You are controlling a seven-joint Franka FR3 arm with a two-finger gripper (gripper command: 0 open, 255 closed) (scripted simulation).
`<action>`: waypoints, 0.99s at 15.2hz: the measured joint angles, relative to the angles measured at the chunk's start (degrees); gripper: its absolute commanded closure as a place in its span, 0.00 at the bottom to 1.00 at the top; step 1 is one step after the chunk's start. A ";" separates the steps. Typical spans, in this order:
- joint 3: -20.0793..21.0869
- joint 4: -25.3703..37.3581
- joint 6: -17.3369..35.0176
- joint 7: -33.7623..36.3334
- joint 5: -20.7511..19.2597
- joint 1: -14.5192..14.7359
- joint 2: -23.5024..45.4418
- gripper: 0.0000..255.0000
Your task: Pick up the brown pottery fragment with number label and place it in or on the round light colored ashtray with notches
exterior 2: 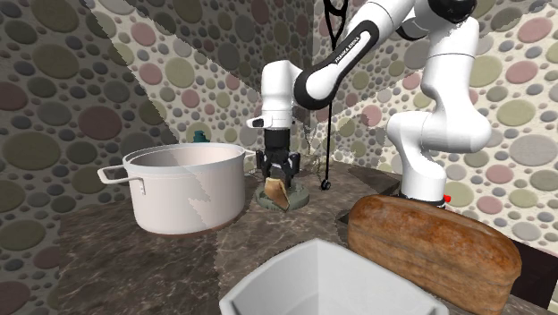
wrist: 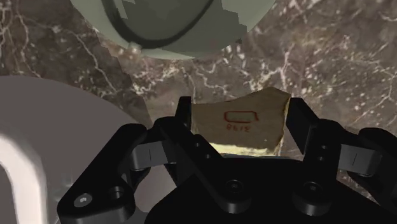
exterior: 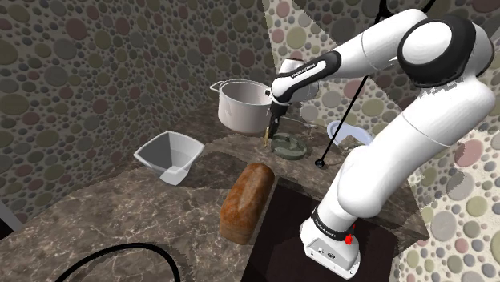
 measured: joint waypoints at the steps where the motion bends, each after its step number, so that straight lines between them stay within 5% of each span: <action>1: -0.23 0.01 -0.55 -0.28 -0.48 -0.42 -0.61 1.00; 11: -9.28 2.11 -3.89 -13.53 -4.15 -7.30 -2.57 1.00; 15: -11.64 1.99 -1.68 -16.92 -2.83 -7.33 -0.17 1.00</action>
